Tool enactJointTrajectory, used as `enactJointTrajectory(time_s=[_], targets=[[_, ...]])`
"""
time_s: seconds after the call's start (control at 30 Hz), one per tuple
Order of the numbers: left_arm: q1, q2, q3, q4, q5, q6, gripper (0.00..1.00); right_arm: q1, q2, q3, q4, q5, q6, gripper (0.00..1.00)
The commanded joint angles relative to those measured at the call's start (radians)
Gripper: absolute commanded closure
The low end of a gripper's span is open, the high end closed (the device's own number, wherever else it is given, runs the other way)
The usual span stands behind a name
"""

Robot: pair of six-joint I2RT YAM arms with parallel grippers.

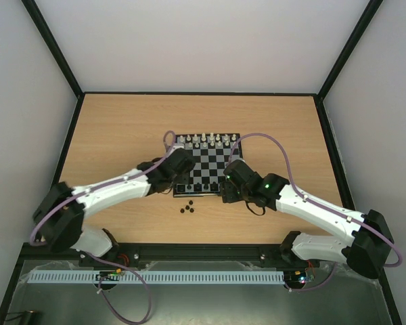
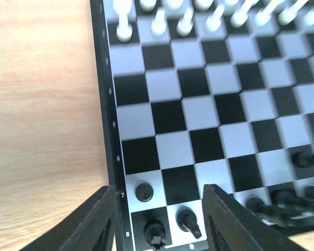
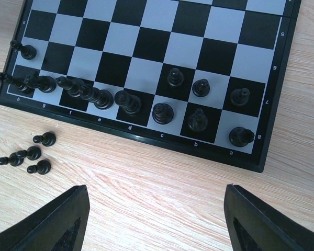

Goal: Set up the chess pieces on the board
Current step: Place the chess piece on the chessboard, then pick up the chess piece at the center of the board.

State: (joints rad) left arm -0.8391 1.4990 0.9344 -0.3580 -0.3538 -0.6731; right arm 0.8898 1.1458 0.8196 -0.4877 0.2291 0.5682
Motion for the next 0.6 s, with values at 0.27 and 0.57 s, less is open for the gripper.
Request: enactJointTrajectory(time_s=[0.27,0.57], targets=[[0.005,-0.486,-0.054,-0.116,-0.037,0.029,0.31,0.002,-0.047,-0.01,-0.016,0.042,0.016,0.03],[0.005,-0.673,-0.186,-0.129,0.011,-0.01,0.01,0.002,-0.103,0.007,-0.021,-0.053,0.041,0.01]])
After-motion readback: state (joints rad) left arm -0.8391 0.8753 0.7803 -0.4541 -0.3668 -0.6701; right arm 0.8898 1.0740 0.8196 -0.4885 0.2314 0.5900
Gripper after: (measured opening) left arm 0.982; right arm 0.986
